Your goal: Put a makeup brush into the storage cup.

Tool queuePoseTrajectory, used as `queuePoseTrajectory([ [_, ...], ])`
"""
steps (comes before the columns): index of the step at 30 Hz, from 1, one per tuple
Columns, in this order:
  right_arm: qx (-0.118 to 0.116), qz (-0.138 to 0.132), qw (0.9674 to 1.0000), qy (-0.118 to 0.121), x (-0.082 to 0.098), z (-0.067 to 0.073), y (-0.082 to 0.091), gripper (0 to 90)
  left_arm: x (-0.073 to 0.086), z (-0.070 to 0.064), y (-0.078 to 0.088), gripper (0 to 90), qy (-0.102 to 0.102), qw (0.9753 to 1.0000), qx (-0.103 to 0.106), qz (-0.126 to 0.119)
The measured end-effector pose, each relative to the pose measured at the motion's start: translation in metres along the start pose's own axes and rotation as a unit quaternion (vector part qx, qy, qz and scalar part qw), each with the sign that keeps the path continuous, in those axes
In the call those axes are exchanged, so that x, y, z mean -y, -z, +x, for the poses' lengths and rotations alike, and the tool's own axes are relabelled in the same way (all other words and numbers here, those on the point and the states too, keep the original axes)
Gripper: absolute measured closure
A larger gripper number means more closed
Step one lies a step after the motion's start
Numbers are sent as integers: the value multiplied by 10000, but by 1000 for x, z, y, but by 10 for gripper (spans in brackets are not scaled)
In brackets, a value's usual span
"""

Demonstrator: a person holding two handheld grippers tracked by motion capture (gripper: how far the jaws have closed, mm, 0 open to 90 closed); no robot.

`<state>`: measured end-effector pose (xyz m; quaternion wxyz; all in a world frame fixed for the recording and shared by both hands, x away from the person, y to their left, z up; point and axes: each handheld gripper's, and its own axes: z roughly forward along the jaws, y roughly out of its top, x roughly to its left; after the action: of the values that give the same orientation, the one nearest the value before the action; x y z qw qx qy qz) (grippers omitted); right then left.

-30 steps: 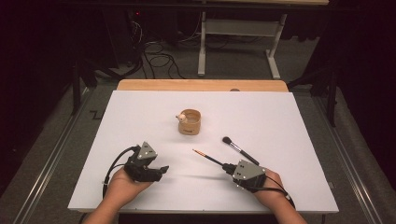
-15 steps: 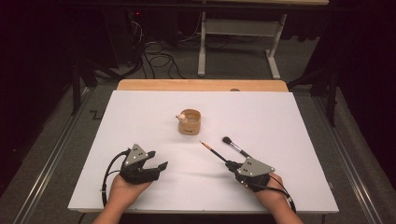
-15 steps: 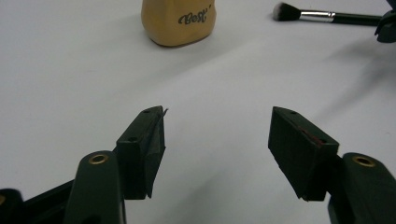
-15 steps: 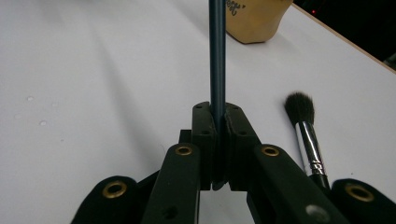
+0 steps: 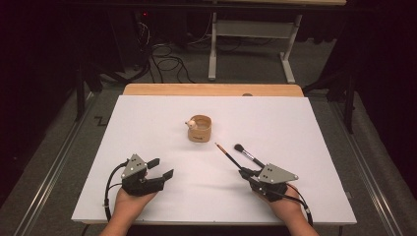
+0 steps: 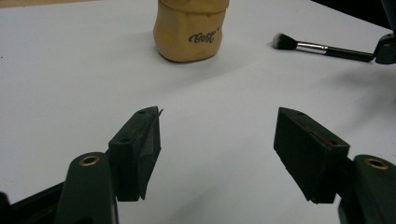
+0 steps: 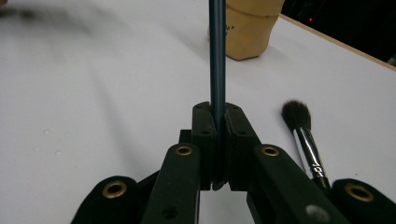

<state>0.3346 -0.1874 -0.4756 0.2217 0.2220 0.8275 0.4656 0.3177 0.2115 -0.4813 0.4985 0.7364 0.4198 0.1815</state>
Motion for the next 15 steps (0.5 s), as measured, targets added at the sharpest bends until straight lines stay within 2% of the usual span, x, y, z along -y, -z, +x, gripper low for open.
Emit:
queuePoseTrajectory([
  [2,-7,-59,10000,-21,0,0,-1,861,1,1,1,313,-2,9999,-102,-49],
  [9,58,-128,9999,-76,0,1,-1,860,1,2,2,281,1,9997,-205,-151],
  [13,42,-230,9995,-224,-1,0,-1,860,2,1,1,275,-38,9997,-197,-143],
  [15,0,-325,9990,-293,-1,0,-1,860,3,0,0,269,-85,9995,-266,-141],
])
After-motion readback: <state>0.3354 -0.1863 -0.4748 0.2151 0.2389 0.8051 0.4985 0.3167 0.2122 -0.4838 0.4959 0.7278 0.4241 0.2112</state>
